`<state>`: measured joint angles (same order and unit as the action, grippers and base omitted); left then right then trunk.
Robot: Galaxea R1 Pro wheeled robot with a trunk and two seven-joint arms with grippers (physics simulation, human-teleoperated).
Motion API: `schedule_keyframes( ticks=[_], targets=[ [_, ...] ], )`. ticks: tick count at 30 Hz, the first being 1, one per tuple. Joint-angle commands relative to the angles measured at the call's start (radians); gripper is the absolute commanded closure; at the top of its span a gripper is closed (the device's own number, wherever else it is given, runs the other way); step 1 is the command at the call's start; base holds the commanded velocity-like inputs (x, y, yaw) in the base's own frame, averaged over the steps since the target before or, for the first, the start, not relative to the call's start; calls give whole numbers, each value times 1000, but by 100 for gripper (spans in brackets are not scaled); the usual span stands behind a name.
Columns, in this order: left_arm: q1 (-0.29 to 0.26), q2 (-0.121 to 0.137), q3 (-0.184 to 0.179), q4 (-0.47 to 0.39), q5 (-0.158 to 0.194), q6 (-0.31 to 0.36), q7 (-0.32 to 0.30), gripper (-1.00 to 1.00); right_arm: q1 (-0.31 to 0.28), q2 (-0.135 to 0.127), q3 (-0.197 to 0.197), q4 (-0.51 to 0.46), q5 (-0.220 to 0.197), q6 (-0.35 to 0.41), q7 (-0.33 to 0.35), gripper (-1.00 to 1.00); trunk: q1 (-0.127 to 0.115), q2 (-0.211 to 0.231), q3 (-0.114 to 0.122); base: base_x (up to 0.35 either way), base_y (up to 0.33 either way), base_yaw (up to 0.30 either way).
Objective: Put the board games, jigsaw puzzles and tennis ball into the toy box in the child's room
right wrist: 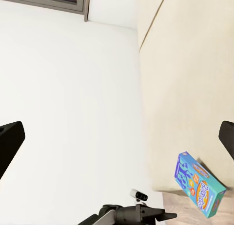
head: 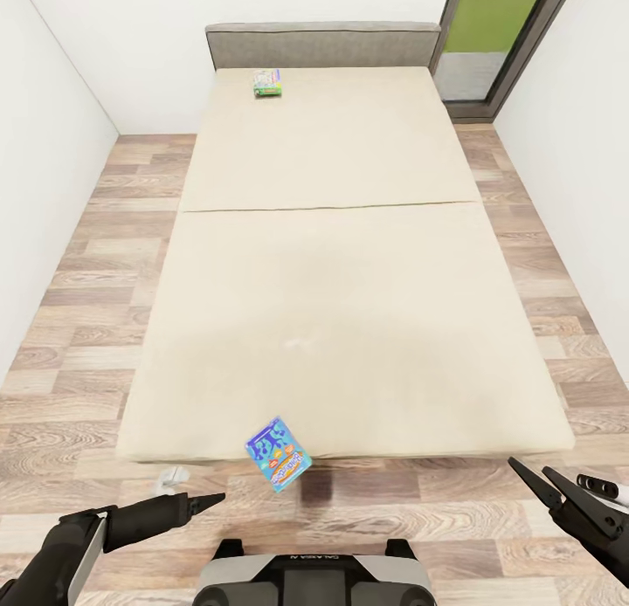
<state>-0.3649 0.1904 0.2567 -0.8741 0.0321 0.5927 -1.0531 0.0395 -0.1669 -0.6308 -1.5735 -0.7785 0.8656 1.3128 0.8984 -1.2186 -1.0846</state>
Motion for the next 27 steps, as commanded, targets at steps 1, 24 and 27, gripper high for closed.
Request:
schedule_keyframes(
  ticks=[1,24,27],
  targets=[
    [0,0,1,0,3,10,-2,-100,0,0,0,0,-5,7,-1,-100,0,0,0,0,-10,0],
    [0,-2,-33,-1,2,2,-2,-100,0,0,0,0,-4,7,-1,-100,0,0,0,54,-65,0],
    [0,-2,-34,-1,2,0,-2,-100,0,0,0,0,-4,7,-1,-100,0,0,0,13,-16,0]
  ],
)
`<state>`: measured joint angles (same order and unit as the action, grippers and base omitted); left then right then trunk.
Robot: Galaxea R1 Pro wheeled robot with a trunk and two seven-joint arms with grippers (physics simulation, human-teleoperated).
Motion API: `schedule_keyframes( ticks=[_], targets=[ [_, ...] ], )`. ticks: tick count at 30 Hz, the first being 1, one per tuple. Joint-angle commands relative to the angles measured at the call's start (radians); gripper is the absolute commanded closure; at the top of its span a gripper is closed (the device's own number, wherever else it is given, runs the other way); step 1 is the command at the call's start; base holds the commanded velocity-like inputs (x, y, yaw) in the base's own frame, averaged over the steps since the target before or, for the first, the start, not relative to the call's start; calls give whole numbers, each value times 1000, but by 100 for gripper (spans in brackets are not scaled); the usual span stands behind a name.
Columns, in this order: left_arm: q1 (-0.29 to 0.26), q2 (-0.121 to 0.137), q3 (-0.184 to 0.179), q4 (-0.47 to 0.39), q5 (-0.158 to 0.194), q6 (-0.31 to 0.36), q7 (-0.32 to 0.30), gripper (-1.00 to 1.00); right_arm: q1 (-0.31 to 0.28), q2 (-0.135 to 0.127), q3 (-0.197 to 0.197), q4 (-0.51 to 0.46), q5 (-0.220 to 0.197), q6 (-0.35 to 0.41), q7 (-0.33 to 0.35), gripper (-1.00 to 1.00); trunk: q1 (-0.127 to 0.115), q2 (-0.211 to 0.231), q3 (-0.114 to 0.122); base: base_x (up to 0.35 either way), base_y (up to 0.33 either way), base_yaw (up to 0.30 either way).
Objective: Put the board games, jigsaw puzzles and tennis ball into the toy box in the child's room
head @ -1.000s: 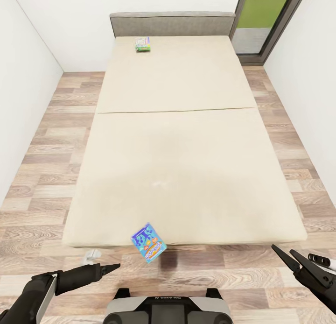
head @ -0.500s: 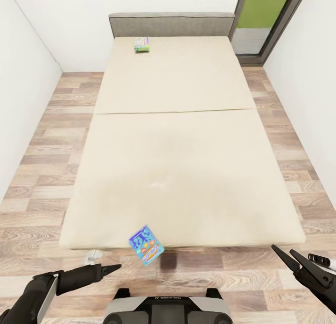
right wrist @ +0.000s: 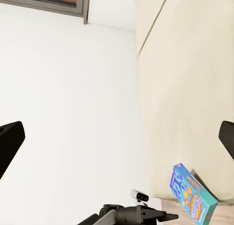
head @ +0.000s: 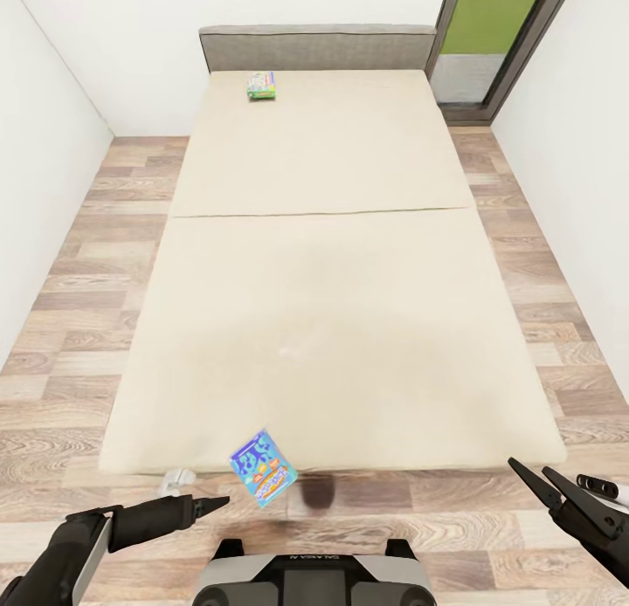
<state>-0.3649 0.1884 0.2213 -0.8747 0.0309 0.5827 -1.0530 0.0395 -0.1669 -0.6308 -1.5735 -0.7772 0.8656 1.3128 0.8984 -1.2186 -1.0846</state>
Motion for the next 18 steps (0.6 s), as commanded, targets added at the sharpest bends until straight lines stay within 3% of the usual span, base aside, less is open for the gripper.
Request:
schedule_keyframes(
  ticks=[1,18],
  targets=[
    [0,0,1,0,3,9,-2,-100,0,0,0,0,-5,7,-1,-100,0,0,0,7,-8,0],
    [0,0,0,-1,3,8,-2,-100,0,0,2,0,-5,7,-2,-100,0,0,0,27,-16,0]
  ],
)
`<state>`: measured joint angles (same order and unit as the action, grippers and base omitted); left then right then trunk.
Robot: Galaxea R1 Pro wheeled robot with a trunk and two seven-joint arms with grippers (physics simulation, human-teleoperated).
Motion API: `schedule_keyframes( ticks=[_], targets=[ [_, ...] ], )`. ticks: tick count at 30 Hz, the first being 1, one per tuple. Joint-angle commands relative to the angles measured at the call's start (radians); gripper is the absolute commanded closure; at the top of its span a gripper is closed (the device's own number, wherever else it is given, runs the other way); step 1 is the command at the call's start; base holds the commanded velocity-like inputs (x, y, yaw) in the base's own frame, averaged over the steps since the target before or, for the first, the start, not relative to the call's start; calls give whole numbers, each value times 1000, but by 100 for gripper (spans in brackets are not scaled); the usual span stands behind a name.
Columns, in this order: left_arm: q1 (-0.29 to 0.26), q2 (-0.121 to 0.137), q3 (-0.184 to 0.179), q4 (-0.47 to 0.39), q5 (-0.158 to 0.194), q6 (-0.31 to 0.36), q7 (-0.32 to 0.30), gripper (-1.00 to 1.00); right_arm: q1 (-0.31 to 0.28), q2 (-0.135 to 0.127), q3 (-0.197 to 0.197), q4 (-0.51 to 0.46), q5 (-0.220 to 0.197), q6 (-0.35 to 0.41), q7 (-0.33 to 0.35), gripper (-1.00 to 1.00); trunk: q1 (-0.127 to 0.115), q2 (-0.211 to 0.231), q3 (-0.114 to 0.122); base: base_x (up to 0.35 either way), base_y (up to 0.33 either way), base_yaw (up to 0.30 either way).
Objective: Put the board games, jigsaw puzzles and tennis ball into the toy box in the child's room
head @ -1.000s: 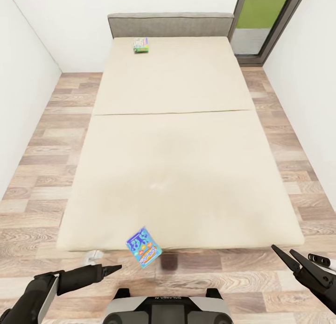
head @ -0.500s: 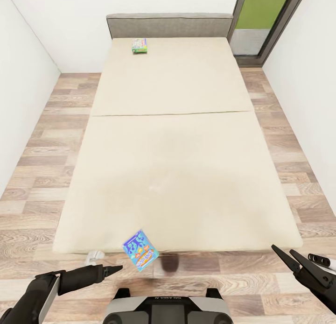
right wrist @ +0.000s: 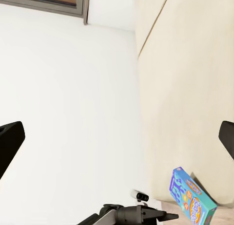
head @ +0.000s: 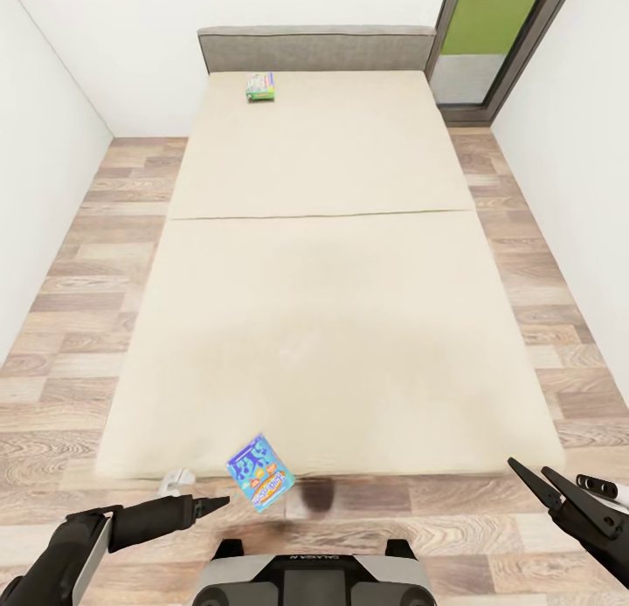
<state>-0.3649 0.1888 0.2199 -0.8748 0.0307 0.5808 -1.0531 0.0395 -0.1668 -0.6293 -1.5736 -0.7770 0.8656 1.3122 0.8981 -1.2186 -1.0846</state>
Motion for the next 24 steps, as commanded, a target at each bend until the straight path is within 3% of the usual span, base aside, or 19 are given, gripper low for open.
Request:
schedule_keyframes(
  ticks=[1,10,24],
  targets=[
    [0,0,1,0,3,10,-2,-100,0,0,0,0,-5,7,-1,-100,0,0,0,160,-114,0],
    [0,0,1,-1,4,10,-2,-100,0,0,0,0,-5,7,-2,-100,0,0,0,125,-100,0],
    [0,1,1,-1,5,9,-3,-100,0,0,0,0,-5,7,-2,-100,0,0,0,17,-13,0]
  ],
)
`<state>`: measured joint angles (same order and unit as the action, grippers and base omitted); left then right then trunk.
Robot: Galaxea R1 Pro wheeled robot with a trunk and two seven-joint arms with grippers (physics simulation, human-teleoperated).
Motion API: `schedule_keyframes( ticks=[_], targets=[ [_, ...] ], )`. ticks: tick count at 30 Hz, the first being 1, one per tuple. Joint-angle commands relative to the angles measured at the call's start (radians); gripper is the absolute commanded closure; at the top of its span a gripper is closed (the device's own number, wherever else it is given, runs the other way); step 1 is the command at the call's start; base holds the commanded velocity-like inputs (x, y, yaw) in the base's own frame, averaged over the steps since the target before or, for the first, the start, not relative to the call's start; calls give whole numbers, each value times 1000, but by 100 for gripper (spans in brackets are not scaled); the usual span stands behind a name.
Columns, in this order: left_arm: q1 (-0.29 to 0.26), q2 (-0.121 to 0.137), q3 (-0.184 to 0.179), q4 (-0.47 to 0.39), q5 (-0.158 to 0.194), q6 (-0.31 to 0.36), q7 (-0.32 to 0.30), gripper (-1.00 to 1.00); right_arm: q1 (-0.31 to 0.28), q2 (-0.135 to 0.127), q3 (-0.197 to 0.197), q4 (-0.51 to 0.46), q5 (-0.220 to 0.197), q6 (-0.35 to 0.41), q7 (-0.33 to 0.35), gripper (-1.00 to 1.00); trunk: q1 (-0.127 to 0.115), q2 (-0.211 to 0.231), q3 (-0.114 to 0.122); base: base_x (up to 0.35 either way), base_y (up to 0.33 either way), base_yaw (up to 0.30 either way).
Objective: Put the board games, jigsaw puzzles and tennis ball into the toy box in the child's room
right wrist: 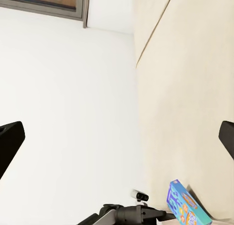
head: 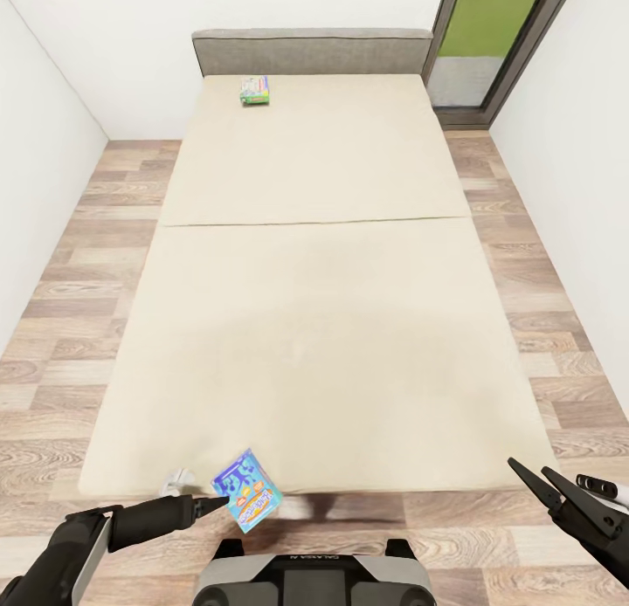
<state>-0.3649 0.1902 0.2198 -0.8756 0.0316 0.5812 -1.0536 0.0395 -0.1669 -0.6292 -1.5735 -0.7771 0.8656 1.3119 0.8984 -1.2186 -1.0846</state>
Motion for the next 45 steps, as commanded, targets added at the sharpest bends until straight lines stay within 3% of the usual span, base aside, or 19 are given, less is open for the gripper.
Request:
schedule_keyframes(
  ticks=[1,45],
  targets=[
    [0,0,1,0,4,9,-2,-100,0,0,0,0,-5,7,-1,-100,0,0,0,2,-1,0],
    [0,-1,1,1,6,2,-2,-100,0,0,0,0,-5,7,-2,-100,0,0,0,-19,-11,0]
  ],
)
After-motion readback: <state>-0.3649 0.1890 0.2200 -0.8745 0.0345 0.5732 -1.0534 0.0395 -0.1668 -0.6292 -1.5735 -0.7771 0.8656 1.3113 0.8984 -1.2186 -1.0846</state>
